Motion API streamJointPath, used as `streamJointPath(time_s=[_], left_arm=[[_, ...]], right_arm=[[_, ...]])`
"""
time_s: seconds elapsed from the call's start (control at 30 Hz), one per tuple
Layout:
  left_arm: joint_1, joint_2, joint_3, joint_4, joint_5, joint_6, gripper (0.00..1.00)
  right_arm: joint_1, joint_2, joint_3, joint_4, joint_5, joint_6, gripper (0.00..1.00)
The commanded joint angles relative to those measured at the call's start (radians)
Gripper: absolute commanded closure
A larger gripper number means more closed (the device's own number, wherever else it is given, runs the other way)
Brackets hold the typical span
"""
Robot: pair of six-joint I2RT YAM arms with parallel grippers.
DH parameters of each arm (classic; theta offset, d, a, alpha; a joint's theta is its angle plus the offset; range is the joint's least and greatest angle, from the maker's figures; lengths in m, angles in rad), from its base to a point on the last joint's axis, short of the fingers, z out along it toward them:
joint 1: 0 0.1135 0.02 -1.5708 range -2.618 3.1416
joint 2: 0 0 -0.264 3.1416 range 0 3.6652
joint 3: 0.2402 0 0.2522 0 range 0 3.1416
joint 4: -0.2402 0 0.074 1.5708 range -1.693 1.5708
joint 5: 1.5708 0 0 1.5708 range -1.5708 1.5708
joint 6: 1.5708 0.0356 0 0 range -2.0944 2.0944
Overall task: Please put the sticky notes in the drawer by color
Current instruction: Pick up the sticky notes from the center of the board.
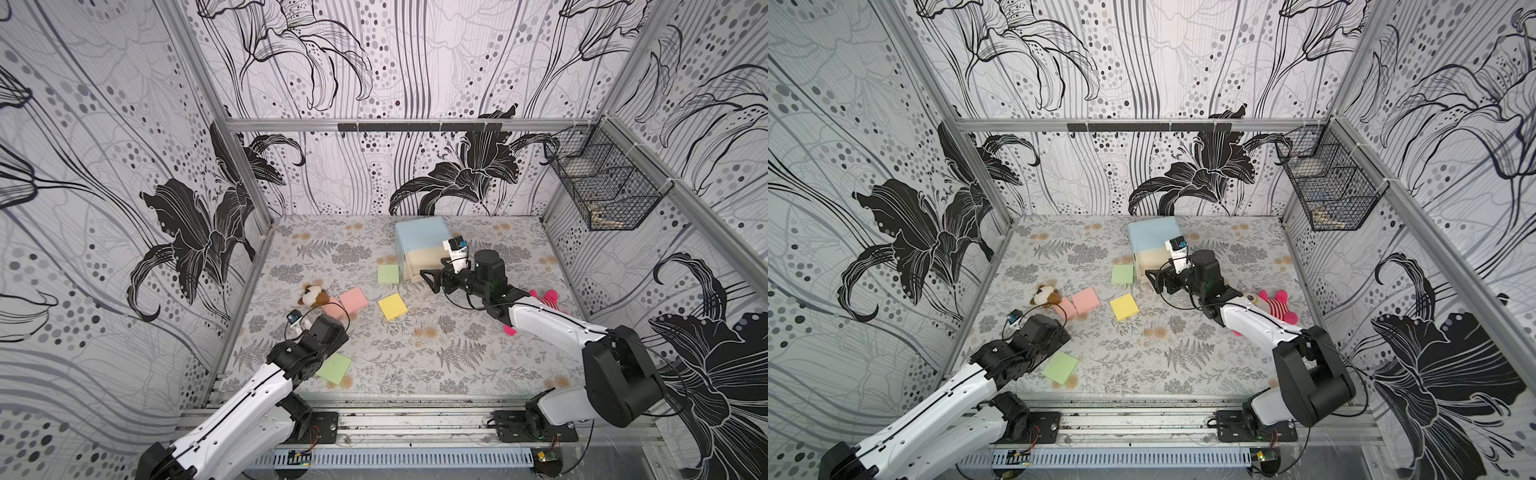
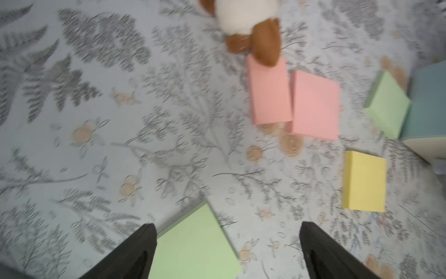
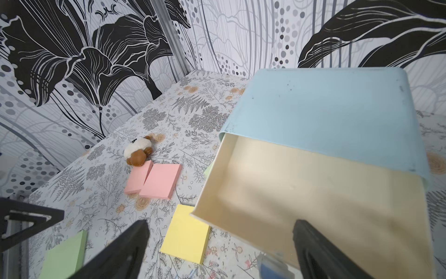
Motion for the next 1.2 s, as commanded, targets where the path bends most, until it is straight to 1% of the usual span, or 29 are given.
streamJointPath(time_s=[0.0,0.13,0.2,0.4,0.5,0.63,0.73,0.97,1.03,1.1,1.17], left_arm=[[-0.025,-0.021,-0.027,-0.142,0.017,-0.221,0.02],[-0.028,0.014,-0.052,-0.144,0.033,-0.293,0.03],[-0.028,0.037,-0.072,-0.112,0.063,-0.314,0.03],[-0.03,0.07,-0.151,0.13,0.182,-0.33,0.02],[-0.033,0.094,-0.162,0.198,0.225,-0.344,0.01],[-0.032,0.124,-0.162,0.246,0.233,-0.341,0.0],[-0.033,0.165,-0.157,0.296,0.226,-0.332,0.02],[-0.032,0.376,-0.086,0.428,0.246,-0.25,0.04],[-0.033,0.42,-0.044,0.404,0.229,-0.206,0.04],[-0.04,0.438,0.019,0.297,0.157,-0.154,0.03],[-0.046,0.433,0.074,0.193,0.084,-0.1,0.0]], right_arm=[[0.006,0.031,0.04,0.03,-0.015,0.001,0.01],[0.005,0.05,0.047,0.032,-0.015,0.008,0.01],[0.006,0.052,0.045,0.032,-0.01,0.008,0.01],[0.005,0.053,0.033,0.036,0.002,0.004,0.01],[0.005,0.055,0.023,0.045,0.008,0.016,0.01],[0.005,0.058,0.006,0.076,0.005,0.035,0.01],[0.005,0.07,0.004,0.082,0.001,0.043,0.01],[0.004,0.066,-0.007,0.082,-0.005,0.047,0.01],[0.004,0.052,-0.02,0.08,0.008,0.044,0.01],[0.005,0.036,-0.034,0.073,0.024,0.04,0.01],[0.005,0.024,-0.046,0.073,0.037,0.036,0.01]])
